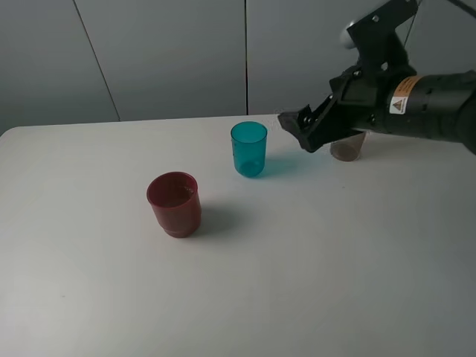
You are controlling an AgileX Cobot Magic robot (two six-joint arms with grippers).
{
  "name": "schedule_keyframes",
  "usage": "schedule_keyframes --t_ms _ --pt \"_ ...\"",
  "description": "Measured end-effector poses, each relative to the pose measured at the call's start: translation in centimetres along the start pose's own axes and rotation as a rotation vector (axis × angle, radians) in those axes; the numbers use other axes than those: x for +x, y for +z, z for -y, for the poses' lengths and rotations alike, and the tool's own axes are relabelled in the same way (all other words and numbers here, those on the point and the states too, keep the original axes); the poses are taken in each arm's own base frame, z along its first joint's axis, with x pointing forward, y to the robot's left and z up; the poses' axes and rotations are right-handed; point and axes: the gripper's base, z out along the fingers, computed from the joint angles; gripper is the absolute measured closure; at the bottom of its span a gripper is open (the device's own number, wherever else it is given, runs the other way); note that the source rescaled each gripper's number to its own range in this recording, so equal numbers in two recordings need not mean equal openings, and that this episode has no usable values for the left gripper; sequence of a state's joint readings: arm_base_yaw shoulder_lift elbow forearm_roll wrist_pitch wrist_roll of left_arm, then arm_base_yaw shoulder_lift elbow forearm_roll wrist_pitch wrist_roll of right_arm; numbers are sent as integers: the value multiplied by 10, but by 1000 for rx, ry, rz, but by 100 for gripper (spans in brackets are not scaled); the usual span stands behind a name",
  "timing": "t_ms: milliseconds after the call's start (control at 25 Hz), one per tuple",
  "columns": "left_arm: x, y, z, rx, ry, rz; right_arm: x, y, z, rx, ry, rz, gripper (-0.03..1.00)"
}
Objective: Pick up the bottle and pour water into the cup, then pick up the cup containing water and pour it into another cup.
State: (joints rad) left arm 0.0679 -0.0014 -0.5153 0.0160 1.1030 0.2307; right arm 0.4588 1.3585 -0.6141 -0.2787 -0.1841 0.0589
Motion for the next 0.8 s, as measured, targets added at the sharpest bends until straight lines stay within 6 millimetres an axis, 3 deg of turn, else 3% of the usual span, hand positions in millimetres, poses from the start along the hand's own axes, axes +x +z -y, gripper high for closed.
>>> schedule_keyframes --t_ms 200,440,640,800 --pt "0 0 0 0 0 0 -17 -89 9 103 27 -50 -3" --pt "0 0 0 0 0 0 5 -181 6 152 134 -153 -3" --pt "0 0 0 0 0 0 35 -231 -8 97 189 -233 -3" --pt "0 0 0 0 0 0 52 -255 -18 48 218 -230 -3"
